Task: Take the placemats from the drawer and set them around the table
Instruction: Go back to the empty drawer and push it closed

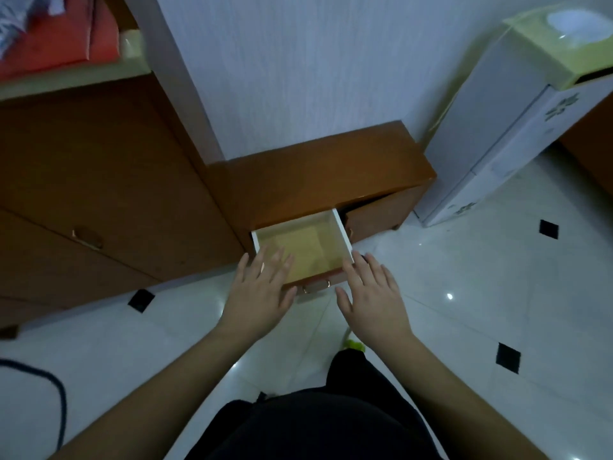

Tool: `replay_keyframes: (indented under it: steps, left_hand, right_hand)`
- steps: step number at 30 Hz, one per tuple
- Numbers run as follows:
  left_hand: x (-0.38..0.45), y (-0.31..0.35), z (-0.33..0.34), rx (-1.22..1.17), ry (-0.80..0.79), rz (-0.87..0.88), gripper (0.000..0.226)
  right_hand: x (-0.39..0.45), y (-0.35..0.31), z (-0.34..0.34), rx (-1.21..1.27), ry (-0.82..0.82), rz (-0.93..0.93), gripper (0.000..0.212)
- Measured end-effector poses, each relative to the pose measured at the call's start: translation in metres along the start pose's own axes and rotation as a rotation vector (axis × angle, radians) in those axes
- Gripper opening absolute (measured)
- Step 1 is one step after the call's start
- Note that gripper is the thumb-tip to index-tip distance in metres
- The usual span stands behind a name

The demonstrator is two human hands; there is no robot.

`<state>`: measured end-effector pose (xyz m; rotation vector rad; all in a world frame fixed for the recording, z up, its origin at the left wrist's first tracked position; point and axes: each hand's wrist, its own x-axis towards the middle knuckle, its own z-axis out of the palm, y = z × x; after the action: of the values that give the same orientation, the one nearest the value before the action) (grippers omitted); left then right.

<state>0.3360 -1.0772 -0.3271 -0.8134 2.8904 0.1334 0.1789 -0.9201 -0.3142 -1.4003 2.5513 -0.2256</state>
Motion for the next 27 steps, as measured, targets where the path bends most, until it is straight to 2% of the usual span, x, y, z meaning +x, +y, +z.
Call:
replay_keyframes:
  steps: [7, 14, 20, 24, 27]
  left_hand:
    - [0.045, 0.044, 0.014, -0.067, -0.002, -0.13, 0.061]
    - [0.064, 0.036, 0.079, -0.064, -0.114, -0.184, 0.063]
    - [0.086, 0.016, 0.146, -0.114, -0.213, -0.254, 0.064]
    - [0.097, 0.009, 0.198, -0.266, -0.318, -0.306, 0.064]
    - [0.101, 0.009, 0.243, -0.498, -0.427, -0.388, 0.067]
  right_hand:
    - [0.083, 0.053, 0.001, 0.023, -0.065, -0.181, 0.059]
    - [0.111, 0.076, 0.052, 0.019, -0.107, -0.17, 0.059]
    - [0.128, 0.083, 0.125, 0.019, -0.231, -0.113, 0.062]
    - [0.144, 0.091, 0.181, 0.016, -0.365, -0.048, 0.064]
    - [0.158, 0.099, 0.217, 0.042, -0.422, 0.034, 0.066]
